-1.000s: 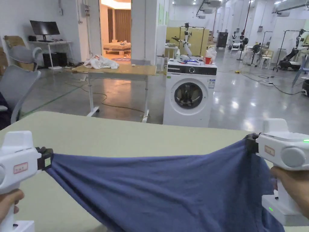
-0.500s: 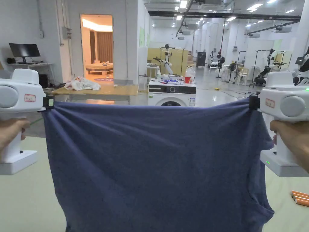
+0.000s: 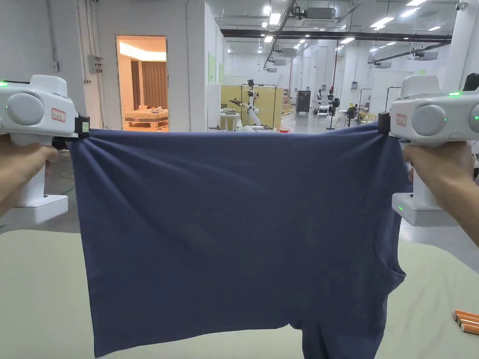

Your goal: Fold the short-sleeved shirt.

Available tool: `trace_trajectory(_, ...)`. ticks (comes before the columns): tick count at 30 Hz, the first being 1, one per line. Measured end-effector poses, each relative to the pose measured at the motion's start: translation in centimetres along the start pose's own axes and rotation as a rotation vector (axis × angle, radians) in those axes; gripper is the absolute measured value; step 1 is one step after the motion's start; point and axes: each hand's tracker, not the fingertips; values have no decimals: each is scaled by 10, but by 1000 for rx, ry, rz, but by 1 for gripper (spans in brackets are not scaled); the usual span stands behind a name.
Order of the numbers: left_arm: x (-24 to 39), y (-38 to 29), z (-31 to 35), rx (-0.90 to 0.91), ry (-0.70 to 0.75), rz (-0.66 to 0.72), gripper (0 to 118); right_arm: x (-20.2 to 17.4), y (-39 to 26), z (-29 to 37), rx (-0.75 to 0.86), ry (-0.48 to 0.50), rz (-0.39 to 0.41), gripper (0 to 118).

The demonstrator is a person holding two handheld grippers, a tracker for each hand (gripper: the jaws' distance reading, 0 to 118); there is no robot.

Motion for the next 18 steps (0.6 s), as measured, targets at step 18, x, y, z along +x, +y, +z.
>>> trace_trajectory(18, 9, -104, -14, -69, -2, -17, 0, -12, -90, 1, -95, -21, 79, 5)
